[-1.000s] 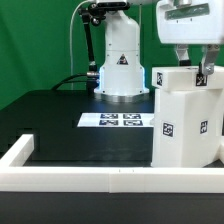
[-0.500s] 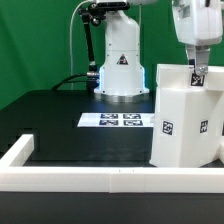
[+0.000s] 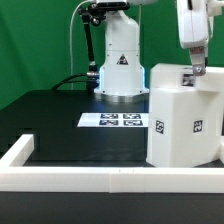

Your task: Assemble cabinet

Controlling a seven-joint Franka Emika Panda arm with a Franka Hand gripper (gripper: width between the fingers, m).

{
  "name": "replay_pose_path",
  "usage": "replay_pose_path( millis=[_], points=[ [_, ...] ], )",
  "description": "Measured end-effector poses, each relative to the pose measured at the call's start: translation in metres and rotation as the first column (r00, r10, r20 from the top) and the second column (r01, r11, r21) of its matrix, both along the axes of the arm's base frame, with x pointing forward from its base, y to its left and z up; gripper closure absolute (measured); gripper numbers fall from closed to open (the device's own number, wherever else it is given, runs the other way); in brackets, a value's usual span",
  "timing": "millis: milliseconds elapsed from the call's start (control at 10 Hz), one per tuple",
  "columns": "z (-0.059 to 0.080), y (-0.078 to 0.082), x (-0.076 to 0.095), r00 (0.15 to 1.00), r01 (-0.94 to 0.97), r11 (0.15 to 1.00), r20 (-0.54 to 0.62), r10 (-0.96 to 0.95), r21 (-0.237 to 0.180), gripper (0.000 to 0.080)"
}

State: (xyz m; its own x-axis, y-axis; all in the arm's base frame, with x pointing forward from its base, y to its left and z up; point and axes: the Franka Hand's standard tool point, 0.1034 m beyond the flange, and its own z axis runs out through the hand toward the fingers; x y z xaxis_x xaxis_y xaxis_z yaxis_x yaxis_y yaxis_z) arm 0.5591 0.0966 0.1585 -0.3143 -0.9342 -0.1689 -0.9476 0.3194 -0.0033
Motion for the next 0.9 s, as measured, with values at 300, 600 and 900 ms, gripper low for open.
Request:
replay_pose_path(
  millis=[300,600,900],
  points=[
    [0.0,0.002,0.0,1.0,-0.012,1.0,0.001,0.012,0.0,0.0004],
    [0.011,0.004,0.003,0.999,-0.042,0.999,0.027,0.041,0.028,0.0002],
    [0.015,0.005,0.004,0.993,-0.105,0.994,0.049,0.103,0.042,0.0002]
  ],
)
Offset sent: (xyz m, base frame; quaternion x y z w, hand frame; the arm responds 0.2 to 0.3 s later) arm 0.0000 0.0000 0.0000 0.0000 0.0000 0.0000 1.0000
